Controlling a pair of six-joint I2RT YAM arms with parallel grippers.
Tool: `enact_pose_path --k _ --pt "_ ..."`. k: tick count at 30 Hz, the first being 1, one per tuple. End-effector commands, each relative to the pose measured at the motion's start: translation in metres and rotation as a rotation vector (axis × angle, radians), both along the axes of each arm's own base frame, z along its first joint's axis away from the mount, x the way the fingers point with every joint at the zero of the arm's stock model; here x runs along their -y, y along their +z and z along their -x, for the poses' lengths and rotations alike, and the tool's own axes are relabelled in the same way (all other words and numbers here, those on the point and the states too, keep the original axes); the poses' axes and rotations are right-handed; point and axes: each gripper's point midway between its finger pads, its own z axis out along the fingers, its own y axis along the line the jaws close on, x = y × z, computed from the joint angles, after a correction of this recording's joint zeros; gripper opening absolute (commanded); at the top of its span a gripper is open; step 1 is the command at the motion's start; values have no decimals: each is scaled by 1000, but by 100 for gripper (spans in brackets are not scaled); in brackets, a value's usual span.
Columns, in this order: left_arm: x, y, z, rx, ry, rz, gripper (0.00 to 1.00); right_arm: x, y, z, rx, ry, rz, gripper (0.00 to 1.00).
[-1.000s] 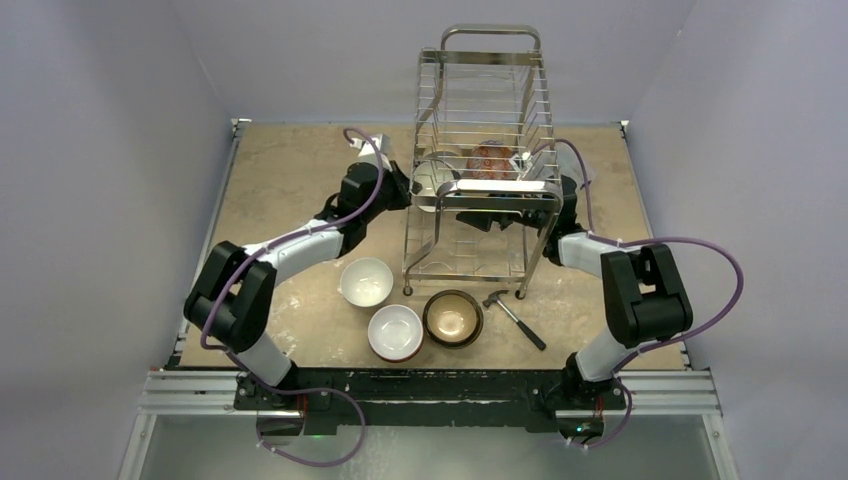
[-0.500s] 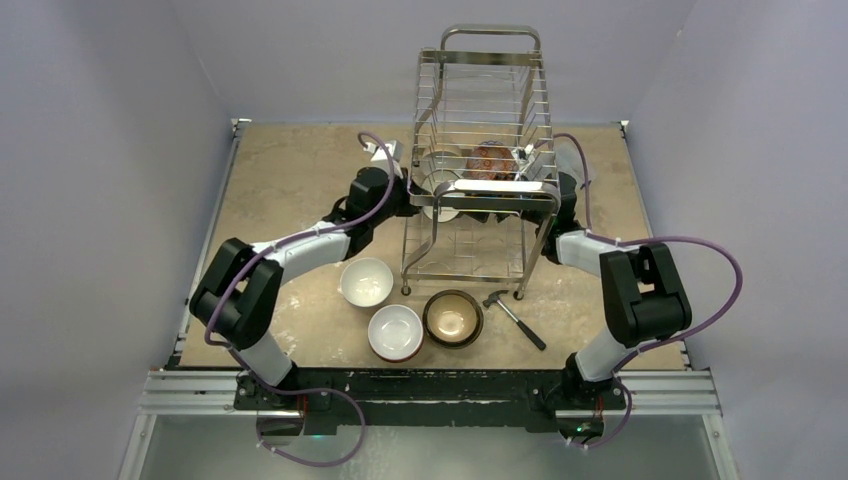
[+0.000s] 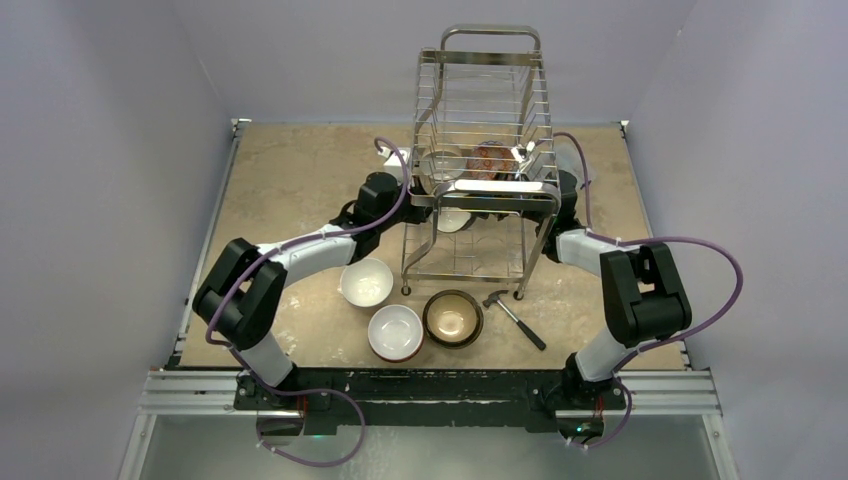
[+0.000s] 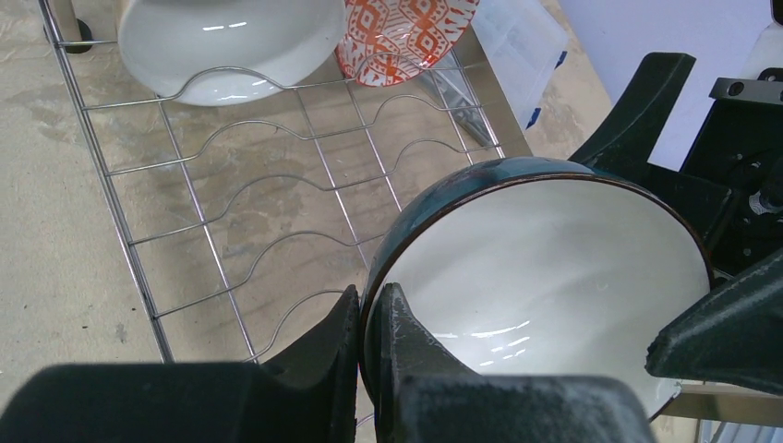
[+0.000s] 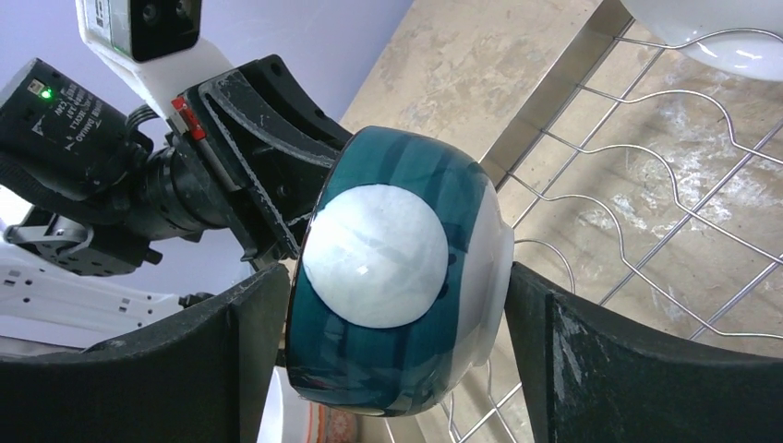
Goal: Load the bowls into the dish rack
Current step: Pick up the bowl from the center of the board.
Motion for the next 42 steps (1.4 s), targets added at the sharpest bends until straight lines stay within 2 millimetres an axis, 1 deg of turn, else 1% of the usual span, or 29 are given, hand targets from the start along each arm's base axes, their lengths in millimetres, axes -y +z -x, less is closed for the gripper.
enact_pose_path --k 1,2,3,5,7,8,9,10,13,16,18,19,21,23,24,26,27,30,33,35,37,42 --pt "1 53 -17 152 28 65 0 -14 35 20 75 122 -60 82" --pt "1 52 -18 151 34 61 0 -14 36 23 75 135 -66 76" --pt "1 52 -18 152 34 60 0 -15 37 25 78 150 -67 68" --pt "0 51 -18 153 36 53 0 -15 39 28 81 160 -62 48" --pt "0 50 -19 152 37 50 0 -14 38 27 88 150 -36 29" --pt "0 52 -19 155 38 51 0 -13 36 25 89 141 -13 18" --pt "0 52 -19 155 35 51 0 -11 34 22 94 128 11 3" --pt "0 54 -19 157 35 52 0 -10 32 20 100 118 37 0" --pt "-1 56 -19 165 37 47 0 -6 29 14 124 80 91 0" --pt "-1 60 -18 177 32 45 10 -1 26 6 143 33 138 0" --pt "1 63 -16 184 12 47 21 2 26 -1 163 -2 169 0" --pt "1 65 -16 189 7 48 24 4 24 -3 177 -9 184 0" --pt "3 68 -14 194 -4 50 36 6 23 -4 201 -20 205 0" --pt "3 69 -12 201 -15 49 41 12 24 -9 236 -65 235 0" --pt "4 71 -11 206 -22 48 42 15 23 -12 251 -92 250 0" --pt "4 73 -10 211 -28 47 48 21 25 -15 291 -135 267 0" --pt "4 73 -10 213 -31 47 49 24 27 -18 321 -161 278 0" --pt "4 75 -8 214 -36 47 57 36 28 -26 365 -241 324 0" --pt "1 75 -7 210 -29 37 66 47 31 -31 420 -302 372 0" --pt "-2 73 -9 200 -12 17 72 53 32 -34 455 -331 395 0" --pt "-8 68 -12 183 19 -14 77 59 33 -36 487 -349 411 0" --pt "-19 56 -19 140 77 -84 80 71 34 -38 524 -371 402 0"
